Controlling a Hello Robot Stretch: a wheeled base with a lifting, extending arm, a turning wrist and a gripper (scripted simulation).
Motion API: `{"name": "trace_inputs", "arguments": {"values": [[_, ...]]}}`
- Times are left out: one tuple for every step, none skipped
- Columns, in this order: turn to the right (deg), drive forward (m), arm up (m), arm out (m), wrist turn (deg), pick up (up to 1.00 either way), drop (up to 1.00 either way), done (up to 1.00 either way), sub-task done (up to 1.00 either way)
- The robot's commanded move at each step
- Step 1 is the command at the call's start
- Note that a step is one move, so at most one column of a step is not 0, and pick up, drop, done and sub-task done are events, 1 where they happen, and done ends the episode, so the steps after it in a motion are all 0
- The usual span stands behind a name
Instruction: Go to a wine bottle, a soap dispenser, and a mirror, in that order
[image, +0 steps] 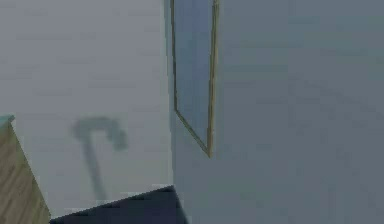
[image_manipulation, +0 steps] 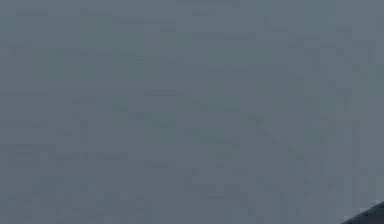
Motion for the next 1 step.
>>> {"name": "trace_inputs", "arguments": {"values": [[0.0, 0.00, 0.00, 0.00, 0.0, 0.00, 0.00, 1.00, 0.00]]}}
